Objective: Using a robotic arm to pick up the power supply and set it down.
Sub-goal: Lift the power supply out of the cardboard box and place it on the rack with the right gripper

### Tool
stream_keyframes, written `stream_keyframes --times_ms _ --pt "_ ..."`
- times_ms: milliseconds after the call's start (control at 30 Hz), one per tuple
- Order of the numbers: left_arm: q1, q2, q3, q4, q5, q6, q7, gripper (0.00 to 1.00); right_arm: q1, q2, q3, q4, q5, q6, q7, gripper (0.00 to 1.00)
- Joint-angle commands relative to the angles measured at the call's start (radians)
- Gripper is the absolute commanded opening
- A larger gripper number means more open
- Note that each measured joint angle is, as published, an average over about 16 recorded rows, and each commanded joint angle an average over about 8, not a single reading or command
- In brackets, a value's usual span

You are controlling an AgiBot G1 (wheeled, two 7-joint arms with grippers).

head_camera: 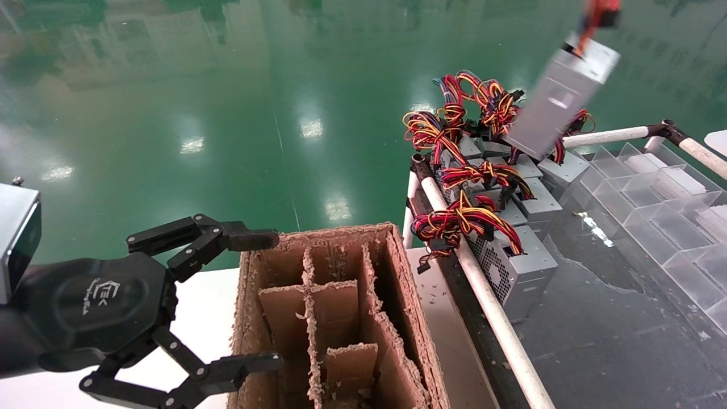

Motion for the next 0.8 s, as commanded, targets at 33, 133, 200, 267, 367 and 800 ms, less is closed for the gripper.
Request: stream_keyframes --times_ms 33,133,200,267,367,800 --pt "0.0 0.0 0.0 0.0 0.0 0.0 0.0 1.0 -0.008 0.028 -0.005 -0.014 -0.006 0.018 0.002 0.0" --pt "0.0 0.0 0.0 0.0 0.0 0.0 0.0 1.0 -0.025 0.061 -0.007 -0.022 -0.01 0.036 0.006 0.0" --pt "0.0 0.0 0.0 0.0 0.0 0.0 0.0 1.0 -0.037 0.083 -0.008 -0.022 -0.012 0.036 0.009 0.0" --pt "0.0 0.0 0.0 0.0 0.0 0.0 0.0 1.0 -0.051 0.106 -0.01 -0.019 -0.015 0.027 0.011 0.0" --pt "0.0 0.0 0.0 0.0 0.0 0.0 0.0 1.0 -0.076 0.135 -0.014 -0.012 -0.023 0.011 0.016 0.0" --pt "0.0 0.0 0.0 0.0 0.0 0.0 0.0 1.0 -0.213 0.162 -0.026 0.007 -0.048 0.012 0.036 0.0"
